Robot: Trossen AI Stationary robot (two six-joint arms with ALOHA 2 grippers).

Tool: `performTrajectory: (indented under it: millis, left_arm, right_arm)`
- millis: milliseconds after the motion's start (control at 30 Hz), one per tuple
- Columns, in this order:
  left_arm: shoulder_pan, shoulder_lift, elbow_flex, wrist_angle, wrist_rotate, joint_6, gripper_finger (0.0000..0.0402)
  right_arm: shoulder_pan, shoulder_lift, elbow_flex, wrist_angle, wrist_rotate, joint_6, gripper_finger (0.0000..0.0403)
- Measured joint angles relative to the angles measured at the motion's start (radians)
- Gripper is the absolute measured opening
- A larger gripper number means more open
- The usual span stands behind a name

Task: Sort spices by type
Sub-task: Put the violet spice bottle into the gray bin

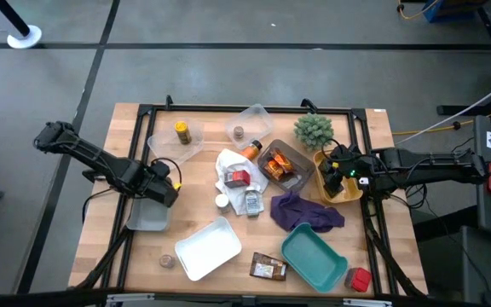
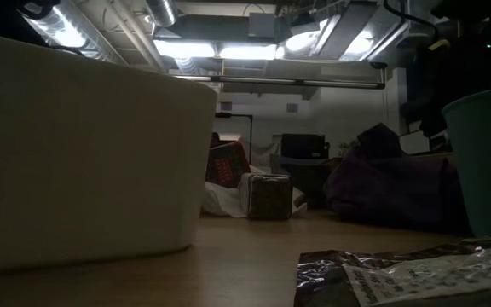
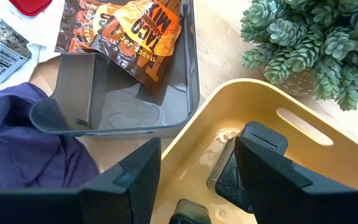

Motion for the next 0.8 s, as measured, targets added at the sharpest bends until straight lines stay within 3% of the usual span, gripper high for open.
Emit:
performTrajectory:
  millis: [367, 800]
  left_arm:
    - [0.001, -0.023, 0.032, -0.014, 0.003, 0.028, 0.0274]
    - [0.001, -0.195, 0.069, -0.012, -0.072, 0.021, 0.0274]
  right_arm:
    - [0.0, 0.0, 0.0, 0.0, 0.0, 0.0, 0.0205]
    - [0.0, 0.0, 0.0, 0.001, 0.0, 0.0, 0.0205]
